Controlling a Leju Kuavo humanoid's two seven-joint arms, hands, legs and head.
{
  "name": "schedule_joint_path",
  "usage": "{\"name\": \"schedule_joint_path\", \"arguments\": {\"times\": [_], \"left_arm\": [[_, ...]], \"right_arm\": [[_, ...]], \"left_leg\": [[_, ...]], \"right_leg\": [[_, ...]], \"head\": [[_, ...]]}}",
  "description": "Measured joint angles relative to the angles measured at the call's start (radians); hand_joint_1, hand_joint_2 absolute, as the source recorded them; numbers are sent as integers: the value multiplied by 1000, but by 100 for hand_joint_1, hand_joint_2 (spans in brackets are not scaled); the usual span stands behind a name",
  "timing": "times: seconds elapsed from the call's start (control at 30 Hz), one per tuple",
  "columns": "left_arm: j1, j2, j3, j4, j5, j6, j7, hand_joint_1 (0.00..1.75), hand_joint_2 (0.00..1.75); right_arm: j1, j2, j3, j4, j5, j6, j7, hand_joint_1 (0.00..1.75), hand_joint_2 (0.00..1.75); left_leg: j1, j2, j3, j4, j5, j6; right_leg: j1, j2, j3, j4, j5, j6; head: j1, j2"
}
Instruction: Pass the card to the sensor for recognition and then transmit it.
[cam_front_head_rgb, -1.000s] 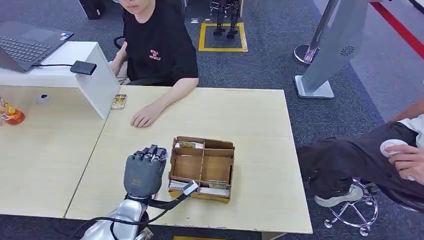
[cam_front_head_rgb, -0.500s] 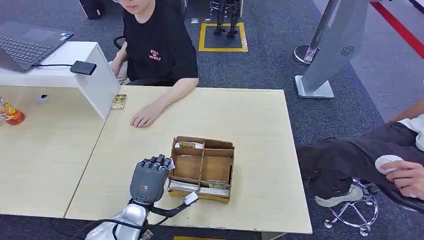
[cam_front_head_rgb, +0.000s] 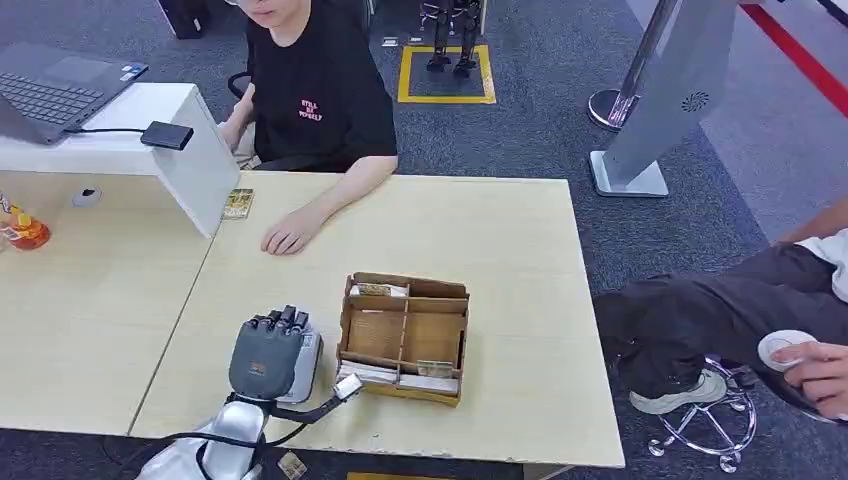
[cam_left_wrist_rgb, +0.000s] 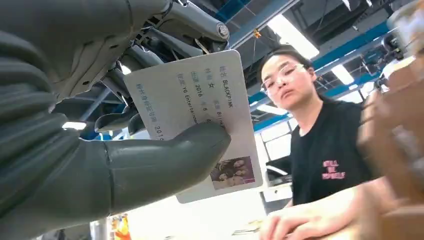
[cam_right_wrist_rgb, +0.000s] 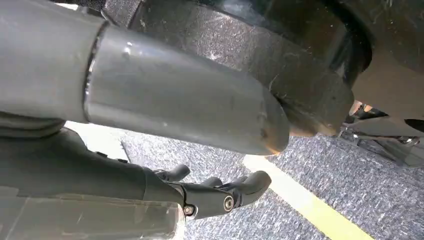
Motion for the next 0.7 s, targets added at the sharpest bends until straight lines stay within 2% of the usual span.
{"name": "schedule_joint_path", "arguments": {"times": [0.2,0.7], "left_arm": [[0,20,3,0,0,-8,-2,175,175],[0,32,11,13,0,-6,-80,175,175]], "right_arm": [[-1,-2,-2,2,3,2,-1,0,0],[-3,-3,-9,2,12,4,-6,0,0]], "left_leg": [[0,0,0,0,0,0],[0,0,0,0,0,0]], "right_leg": [[0,0,0,0,0,0],[0,0,0,0,0,0]], "head": [[0,0],[0,0]]}}
